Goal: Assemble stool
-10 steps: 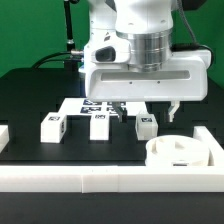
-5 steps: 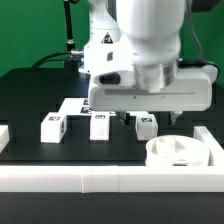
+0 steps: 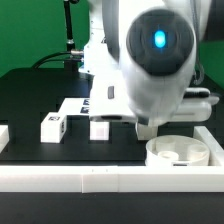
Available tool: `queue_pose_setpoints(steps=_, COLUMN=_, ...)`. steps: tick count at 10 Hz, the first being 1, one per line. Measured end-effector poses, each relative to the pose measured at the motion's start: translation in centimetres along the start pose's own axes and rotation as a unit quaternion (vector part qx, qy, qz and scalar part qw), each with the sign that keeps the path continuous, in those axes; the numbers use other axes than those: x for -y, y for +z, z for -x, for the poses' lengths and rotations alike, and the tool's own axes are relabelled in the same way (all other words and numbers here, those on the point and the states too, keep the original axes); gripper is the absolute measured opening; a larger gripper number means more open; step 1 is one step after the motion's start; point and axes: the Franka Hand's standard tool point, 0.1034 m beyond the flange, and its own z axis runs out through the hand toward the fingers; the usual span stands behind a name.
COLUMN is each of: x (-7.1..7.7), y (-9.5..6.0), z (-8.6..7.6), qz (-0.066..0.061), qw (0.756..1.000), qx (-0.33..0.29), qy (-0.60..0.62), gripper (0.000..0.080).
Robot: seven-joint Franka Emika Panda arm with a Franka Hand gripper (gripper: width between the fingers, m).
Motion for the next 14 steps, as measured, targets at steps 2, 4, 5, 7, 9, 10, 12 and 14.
queue_pose_setpoints(steps=2, x=-0.1, y=0.8, z=-0.3, qz=0.003, qw=0.999, qx=0.054, qy=-0.002, gripper=0.0649)
queue_pose_setpoints(steps=4, x=0.2, y=0.9, z=-0.9, qz=0.004, qw=0.999, qx=0.044, qy=-0.003, gripper=0.0551)
queue_pose_setpoints(steps=5, x=0.3, y=1.2, z=-1.0, qz=0.004, qw=0.999, qx=0.046, qy=-0.003, gripper=0.0415)
queue_pose_setpoints(steps=7, x=0.2, y=1.3, z=-1.0, qz=0.004, qw=0.999, qx=0.046, qy=-0.003, gripper=0.0335)
queue_pose_setpoints(steps=9, x=0.3, y=1.3, z=-1.0, qz=0.004, qw=0.999, qx=0.046, qy=-0.006, gripper=0.0335)
queue_pose_setpoints(steps=10, x=0.4, y=1.0, z=-0.9, qz=0.005, qw=0.999, qx=0.045, qy=-0.010, gripper=0.0335)
queue_pose_setpoints(steps=12, x=1.5, y=-1.0, z=0.8, qz=0.002, qw=0.999, qx=0.048, qy=-0.017, gripper=0.0335)
queue_pose_setpoints(steps=14, x=3.9, y=-3.6, z=3.1, qz=-0.003, qw=0.998, qx=0.052, qy=-0.022, gripper=0.0337)
